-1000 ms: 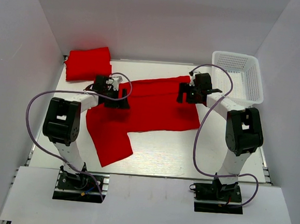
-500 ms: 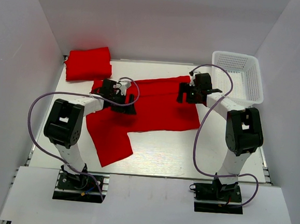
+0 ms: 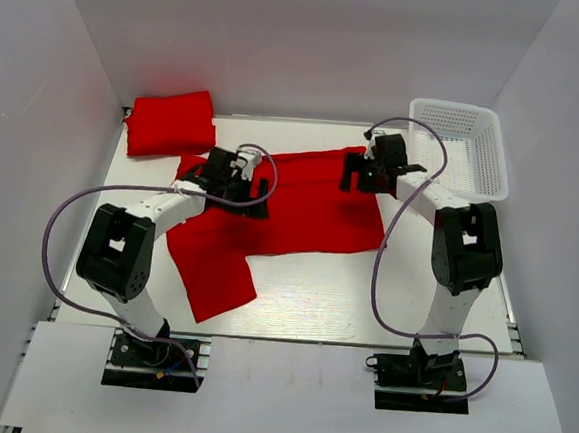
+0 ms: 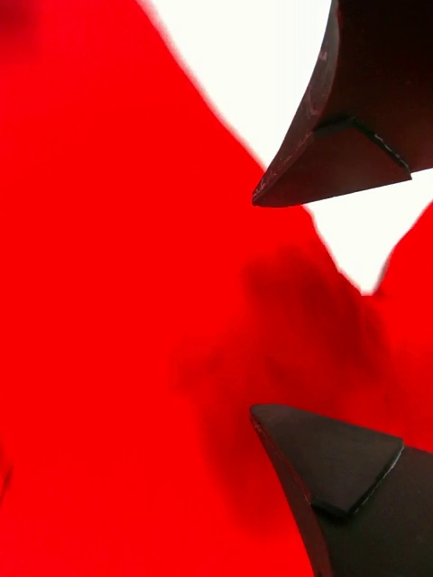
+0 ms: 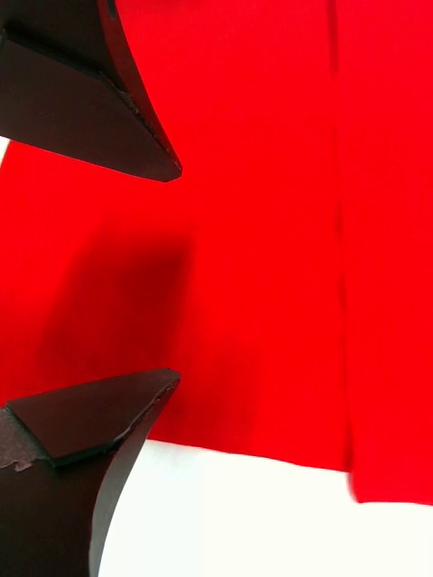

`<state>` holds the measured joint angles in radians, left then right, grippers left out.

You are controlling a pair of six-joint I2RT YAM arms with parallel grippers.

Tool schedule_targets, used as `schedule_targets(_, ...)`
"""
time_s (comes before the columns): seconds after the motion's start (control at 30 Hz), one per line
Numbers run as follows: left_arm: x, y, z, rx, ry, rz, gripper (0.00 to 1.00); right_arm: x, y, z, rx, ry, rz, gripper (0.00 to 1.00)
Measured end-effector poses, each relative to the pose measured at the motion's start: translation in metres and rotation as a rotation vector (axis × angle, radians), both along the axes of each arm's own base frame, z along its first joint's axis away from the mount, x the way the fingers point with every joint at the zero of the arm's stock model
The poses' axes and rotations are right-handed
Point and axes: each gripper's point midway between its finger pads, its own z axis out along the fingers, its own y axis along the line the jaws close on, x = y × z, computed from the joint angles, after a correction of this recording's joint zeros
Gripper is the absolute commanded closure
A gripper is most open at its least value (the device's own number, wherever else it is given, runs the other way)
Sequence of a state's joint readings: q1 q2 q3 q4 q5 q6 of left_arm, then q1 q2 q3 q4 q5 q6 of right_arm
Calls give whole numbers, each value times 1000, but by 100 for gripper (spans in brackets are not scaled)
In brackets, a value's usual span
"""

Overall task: Fold and stack the t-shirts
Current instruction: Fold the flattened tshirt in 1/3 of the way

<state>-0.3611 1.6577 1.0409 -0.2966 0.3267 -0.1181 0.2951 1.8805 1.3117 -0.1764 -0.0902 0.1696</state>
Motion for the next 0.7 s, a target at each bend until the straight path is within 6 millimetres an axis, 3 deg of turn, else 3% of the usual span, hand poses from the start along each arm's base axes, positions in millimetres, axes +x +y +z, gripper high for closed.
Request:
schedule_targets(0.17,46,30,20,113,-39,234,0,43,18,3,31,-29,15,10)
schedule_targets(0.37,100,67,28,209,-79,497,0,89,42,-18,52,-41,50,10)
schedule_targets(0.5,119,82,-2,243,-37,559,0,105,51,-42,30,-33,72,10)
schedule_targets(0.63,126,93,-46,288,41,573,0,110,56,-38,30,-48,75,10)
schedule_targets(0.7,133,96,-52,301,35,576,0,108,55,-44,25,-41,69,10)
